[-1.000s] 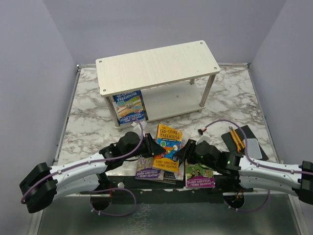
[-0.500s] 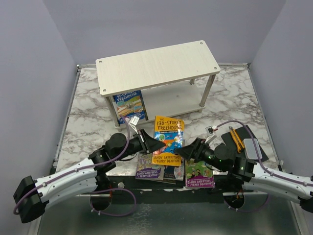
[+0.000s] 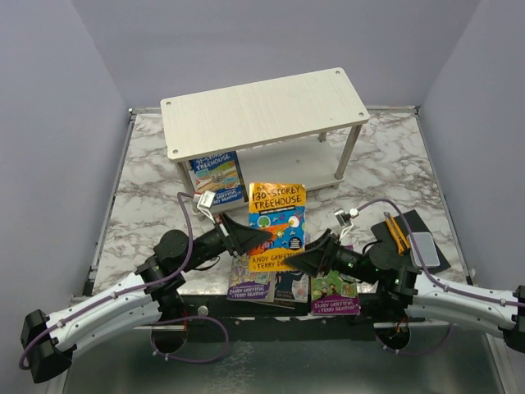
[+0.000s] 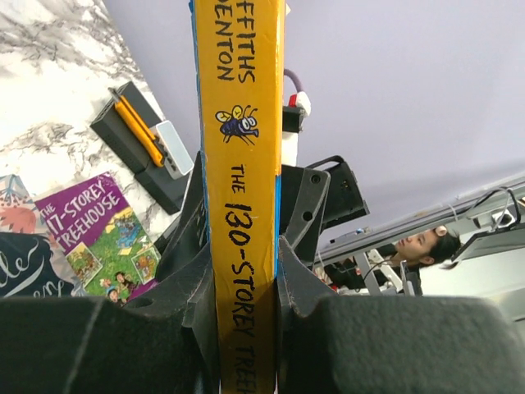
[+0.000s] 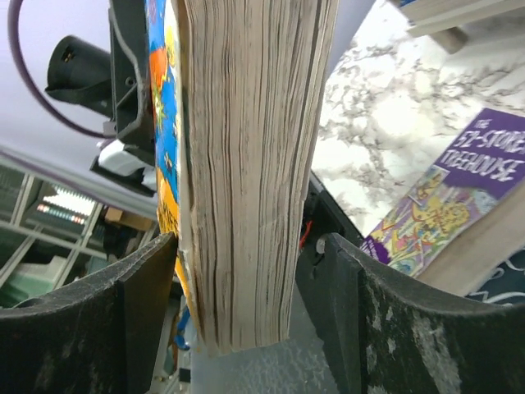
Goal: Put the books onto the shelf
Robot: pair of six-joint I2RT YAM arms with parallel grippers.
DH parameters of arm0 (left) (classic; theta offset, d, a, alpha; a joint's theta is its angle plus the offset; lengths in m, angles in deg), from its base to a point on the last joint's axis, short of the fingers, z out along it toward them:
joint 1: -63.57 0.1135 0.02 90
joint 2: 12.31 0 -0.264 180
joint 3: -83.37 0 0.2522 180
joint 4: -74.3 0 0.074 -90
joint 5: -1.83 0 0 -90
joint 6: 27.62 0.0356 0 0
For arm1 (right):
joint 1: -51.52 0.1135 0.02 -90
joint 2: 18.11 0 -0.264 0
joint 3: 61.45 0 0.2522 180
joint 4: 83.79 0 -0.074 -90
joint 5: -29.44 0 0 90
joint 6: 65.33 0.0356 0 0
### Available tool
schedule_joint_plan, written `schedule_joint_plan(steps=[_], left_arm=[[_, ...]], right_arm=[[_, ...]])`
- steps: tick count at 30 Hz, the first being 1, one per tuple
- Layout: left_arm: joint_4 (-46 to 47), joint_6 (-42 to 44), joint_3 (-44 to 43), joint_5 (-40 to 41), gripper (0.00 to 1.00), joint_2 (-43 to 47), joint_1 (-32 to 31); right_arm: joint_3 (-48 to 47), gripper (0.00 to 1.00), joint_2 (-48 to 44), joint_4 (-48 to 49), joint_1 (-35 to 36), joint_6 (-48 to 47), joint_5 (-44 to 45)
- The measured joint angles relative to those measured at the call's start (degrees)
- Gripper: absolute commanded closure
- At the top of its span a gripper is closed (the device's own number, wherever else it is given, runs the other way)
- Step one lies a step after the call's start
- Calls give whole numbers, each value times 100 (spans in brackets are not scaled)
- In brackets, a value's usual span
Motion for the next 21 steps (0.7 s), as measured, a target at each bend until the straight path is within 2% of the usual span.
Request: schedule_joint_plan(steps=[7, 16, 19, 21], left_arm=[[210, -28, 24, 140, 100, 203, 0], [267, 153, 144, 251, 100, 310, 0], [302, 205, 177, 317, 100, 352, 0], [341, 234, 195, 363, 100, 378, 0]], right_arm=[[-2, 34, 352, 894, 0, -181, -525], [-238, 42, 284, 1049, 0, -411, -498], [-332, 47, 332, 1064, 0, -470, -424], [-415, 56, 420, 1071, 0, -520, -387]])
